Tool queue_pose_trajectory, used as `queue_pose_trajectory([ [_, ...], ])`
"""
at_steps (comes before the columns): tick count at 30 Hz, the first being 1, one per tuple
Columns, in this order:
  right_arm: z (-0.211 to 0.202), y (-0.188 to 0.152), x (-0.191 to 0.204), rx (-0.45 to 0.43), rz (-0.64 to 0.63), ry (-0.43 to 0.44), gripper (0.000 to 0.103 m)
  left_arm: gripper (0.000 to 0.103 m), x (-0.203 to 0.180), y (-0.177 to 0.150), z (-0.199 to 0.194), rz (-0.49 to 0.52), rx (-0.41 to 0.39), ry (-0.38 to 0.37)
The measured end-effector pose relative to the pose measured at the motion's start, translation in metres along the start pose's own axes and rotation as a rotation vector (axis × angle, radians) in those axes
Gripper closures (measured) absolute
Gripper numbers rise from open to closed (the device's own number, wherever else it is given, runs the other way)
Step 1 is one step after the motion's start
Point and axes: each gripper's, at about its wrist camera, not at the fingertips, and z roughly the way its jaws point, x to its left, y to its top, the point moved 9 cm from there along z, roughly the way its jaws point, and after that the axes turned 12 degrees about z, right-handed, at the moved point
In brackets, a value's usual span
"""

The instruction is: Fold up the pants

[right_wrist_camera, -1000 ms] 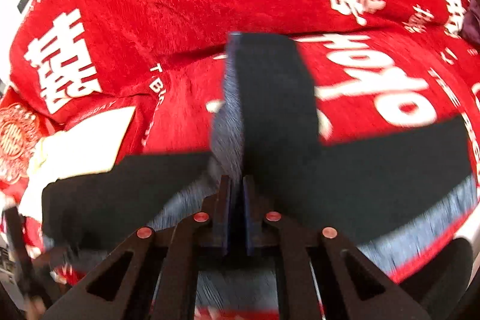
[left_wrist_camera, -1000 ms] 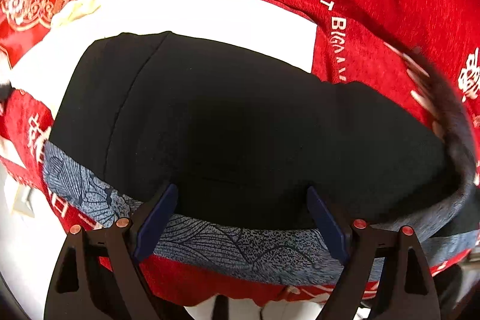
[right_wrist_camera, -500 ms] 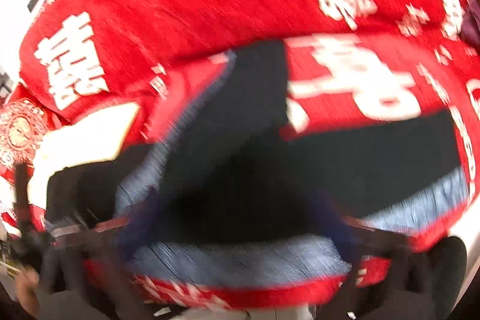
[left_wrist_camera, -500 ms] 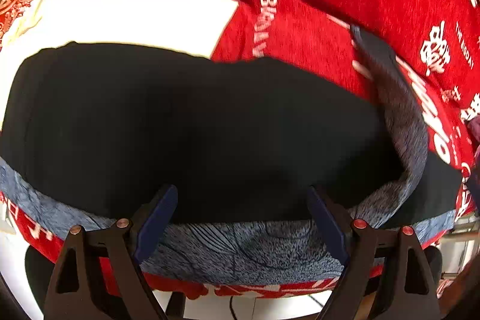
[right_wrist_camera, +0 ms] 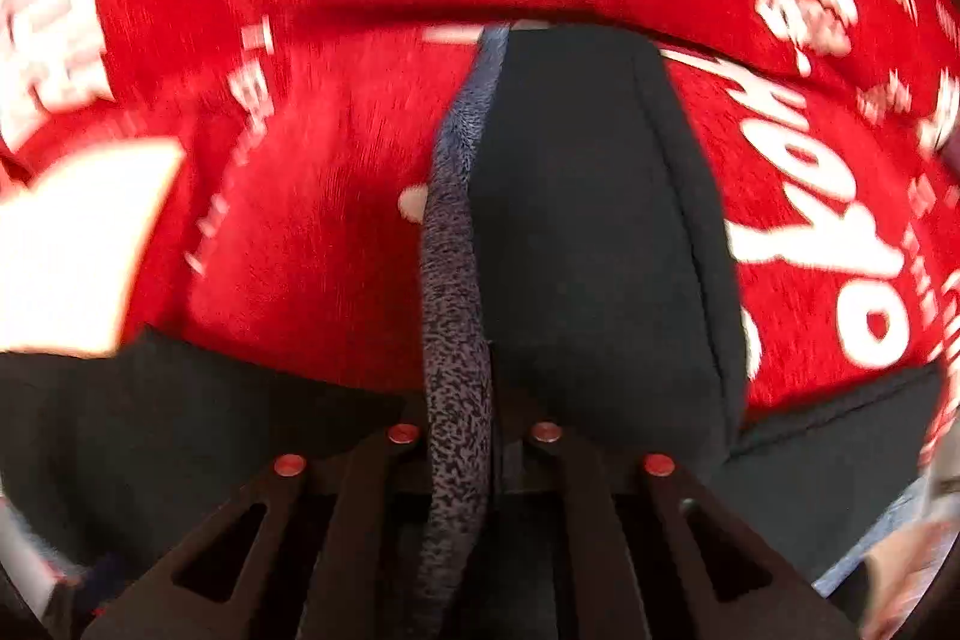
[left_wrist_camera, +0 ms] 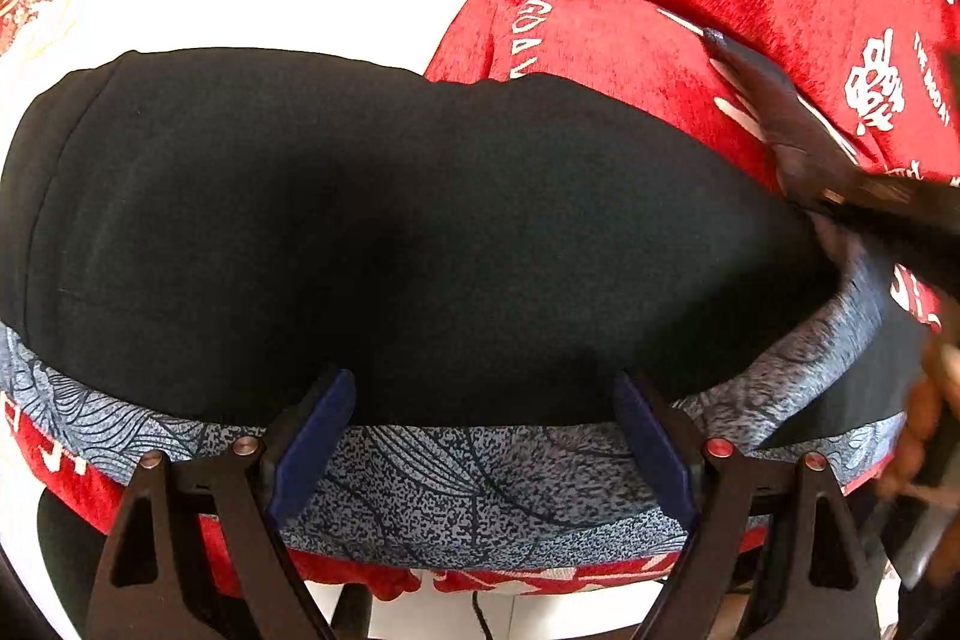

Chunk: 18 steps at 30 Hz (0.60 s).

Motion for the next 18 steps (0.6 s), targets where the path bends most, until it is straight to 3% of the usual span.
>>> queue_pose_trajectory([
  [4, -0.057, -0.023, -0.06, -0.117, 0.183, 0.15, 0.096, 0.015, -0.002, 0.0, -0.003, -0.006, -0.007, -0.012],
  [7, -0.076, -0.072, -0.101, -0.108, 0.291, 0.264, 0.096, 0.015, -0.009, 0.002, -0.009, 0.009, -0.005, 0.0],
  [9, -0.075, -0.103, -0.116, -0.062, 0.32, 0.31, 0.094, 0.015, -0.022, 0.004, -0.013, 0.025, -0.009, -0.032],
  [10, -0.066, -0.12, -0.129, -0.018, 0.347, 0.337, 0.085, 0.015, -0.031, 0.007, -0.014, 0.038, -0.013, -0.046],
  [11, -0.058, -0.128, -0.135, 0.009, 0.361, 0.342, 0.065, 0.015, -0.04, 0.009, -0.015, 0.055, -0.016, -0.056],
  [14, -0.048, -0.137, -0.151, 0.058, 0.417, 0.391, 0.049, 0.015, -0.078, 0.016, -0.009, 0.153, -0.015, -0.085],
  [16, -0.054, -0.131, -0.148, 0.034, 0.342, 0.301, 0.033, 0.015, -0.097, 0.013, 0.005, 0.184, 0.017, -0.115],
  [18, -0.067, -0.125, -0.142, -0.026, 0.259, 0.259, 0.027, 0.015, -0.095, 0.008, 0.012, 0.149, 0.033, -0.111],
])
